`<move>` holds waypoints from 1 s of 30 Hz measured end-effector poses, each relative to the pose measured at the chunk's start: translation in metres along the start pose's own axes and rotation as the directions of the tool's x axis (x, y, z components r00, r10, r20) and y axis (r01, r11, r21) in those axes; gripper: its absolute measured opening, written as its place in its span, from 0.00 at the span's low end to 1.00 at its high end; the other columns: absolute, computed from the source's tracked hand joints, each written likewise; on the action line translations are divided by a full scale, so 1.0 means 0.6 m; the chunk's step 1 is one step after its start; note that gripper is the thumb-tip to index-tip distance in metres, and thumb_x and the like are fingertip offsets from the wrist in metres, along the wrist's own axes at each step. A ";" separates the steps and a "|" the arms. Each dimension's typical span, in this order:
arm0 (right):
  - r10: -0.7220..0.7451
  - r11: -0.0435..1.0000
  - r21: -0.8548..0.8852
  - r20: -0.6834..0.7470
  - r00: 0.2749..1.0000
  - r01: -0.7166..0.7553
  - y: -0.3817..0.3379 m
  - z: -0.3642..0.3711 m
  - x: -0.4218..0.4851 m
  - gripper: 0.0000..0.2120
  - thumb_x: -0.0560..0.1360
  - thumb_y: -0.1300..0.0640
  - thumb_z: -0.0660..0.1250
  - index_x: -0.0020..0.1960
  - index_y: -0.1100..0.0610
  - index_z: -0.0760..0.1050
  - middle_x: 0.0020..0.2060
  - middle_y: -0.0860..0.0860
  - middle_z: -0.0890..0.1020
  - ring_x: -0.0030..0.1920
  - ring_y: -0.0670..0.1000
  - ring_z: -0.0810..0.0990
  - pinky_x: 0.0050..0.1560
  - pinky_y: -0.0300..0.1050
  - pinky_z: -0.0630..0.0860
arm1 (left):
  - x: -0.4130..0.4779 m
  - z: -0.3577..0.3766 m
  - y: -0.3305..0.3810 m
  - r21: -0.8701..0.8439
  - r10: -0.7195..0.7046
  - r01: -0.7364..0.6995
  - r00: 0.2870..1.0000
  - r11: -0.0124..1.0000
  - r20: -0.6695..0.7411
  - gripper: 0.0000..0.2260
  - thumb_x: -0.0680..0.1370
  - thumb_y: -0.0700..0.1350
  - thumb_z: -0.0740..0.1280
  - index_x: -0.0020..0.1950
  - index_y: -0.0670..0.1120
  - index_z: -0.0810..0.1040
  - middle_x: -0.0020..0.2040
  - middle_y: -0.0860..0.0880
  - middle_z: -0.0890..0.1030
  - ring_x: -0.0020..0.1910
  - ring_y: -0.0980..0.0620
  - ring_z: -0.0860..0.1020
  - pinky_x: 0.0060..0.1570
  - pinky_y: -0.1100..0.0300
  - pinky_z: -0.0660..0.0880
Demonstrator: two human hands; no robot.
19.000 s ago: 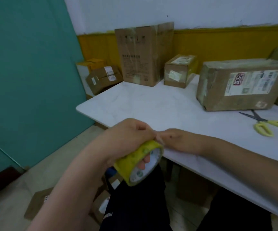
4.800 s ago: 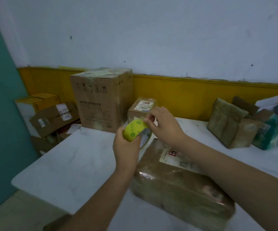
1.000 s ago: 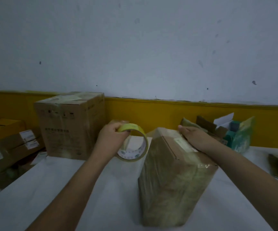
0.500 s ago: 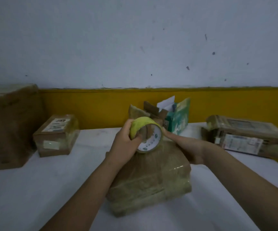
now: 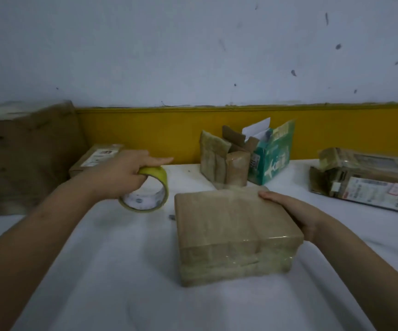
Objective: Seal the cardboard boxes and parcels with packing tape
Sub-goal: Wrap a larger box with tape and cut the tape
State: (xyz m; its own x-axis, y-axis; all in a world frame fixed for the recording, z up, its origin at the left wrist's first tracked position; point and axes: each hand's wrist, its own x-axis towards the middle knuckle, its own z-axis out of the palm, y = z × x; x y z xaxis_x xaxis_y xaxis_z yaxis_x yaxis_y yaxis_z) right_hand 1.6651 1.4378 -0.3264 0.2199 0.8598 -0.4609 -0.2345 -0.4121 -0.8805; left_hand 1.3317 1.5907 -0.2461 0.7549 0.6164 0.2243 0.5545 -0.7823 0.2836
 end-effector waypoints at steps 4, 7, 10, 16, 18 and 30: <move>-0.019 1.000 -0.006 -0.013 1.000 0.019 0.005 0.004 0.005 0.22 0.73 0.44 0.70 0.60 0.59 0.78 0.49 0.61 0.85 0.48 0.59 0.84 0.48 0.52 0.78 | -0.033 0.076 -0.060 0.068 -0.062 0.053 0.988 0.996 0.139 0.32 0.80 0.34 0.59 0.73 0.66 0.60 0.46 0.49 0.71 0.47 0.50 0.72 0.49 0.54 0.70; -0.029 1.000 0.007 0.002 1.000 0.029 0.008 0.009 0.002 0.23 0.74 0.43 0.69 0.61 0.58 0.79 0.52 0.61 0.84 0.49 0.59 0.84 0.49 0.52 0.79 | -0.045 0.144 -0.052 -0.051 -0.033 0.037 0.997 0.998 0.069 0.33 0.79 0.33 0.59 0.73 0.67 0.58 0.44 0.54 0.69 0.44 0.56 0.70 0.44 0.67 0.67; -0.066 0.997 0.047 -0.036 0.997 0.068 0.007 0.011 0.003 0.20 0.76 0.44 0.67 0.60 0.57 0.79 0.47 0.60 0.86 0.43 0.56 0.85 0.43 0.49 0.78 | -0.041 0.160 -0.055 -0.175 -0.035 0.018 0.995 0.984 -0.094 0.32 0.79 0.31 0.60 0.75 0.62 0.63 0.45 0.54 0.70 0.46 0.58 0.71 0.46 0.71 0.68; -0.158 0.953 0.256 -0.044 0.987 0.164 0.024 0.064 -0.005 0.14 0.79 0.49 0.63 0.52 0.57 0.82 0.39 0.55 0.86 0.36 0.51 0.86 0.38 0.46 0.80 | -0.048 0.135 -0.014 -0.916 -0.571 -0.211 0.728 0.341 -0.380 0.18 0.77 0.34 0.66 0.65 0.46 0.79 0.61 0.49 0.82 0.60 0.52 0.80 0.55 0.59 0.78; -0.152 0.927 0.353 0.042 0.988 0.127 0.041 0.093 -0.009 0.17 0.79 0.49 0.63 0.49 0.58 0.86 0.44 0.58 0.86 0.40 0.55 0.86 0.37 0.47 0.82 | -0.040 0.136 0.025 -0.945 -0.628 -0.296 0.764 -0.140 -0.147 0.13 0.77 0.41 0.66 0.59 0.43 0.82 0.61 0.41 0.81 0.60 0.42 0.80 0.56 0.48 0.79; -0.692 0.644 -0.337 0.125 0.711 0.687 -0.044 0.216 -0.024 0.21 0.82 0.38 0.49 0.72 0.36 0.66 0.69 0.36 0.71 0.70 0.37 0.68 0.75 0.47 0.62 | 0.011 0.053 0.085 -0.944 -0.622 -0.228 0.782 -0.237 -0.033 0.17 0.84 0.55 0.54 0.47 0.46 0.75 0.40 0.46 0.84 0.33 0.52 0.84 0.28 0.62 0.78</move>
State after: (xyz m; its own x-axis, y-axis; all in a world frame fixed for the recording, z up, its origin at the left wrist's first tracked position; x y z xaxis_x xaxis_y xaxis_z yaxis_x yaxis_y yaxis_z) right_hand 1.5456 1.4751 -0.2822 0.2005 0.9340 0.2957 0.3188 0.2232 -0.9212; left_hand 1.3765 1.5519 -0.2598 0.2337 0.9719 0.0294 -0.6342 0.1294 0.7622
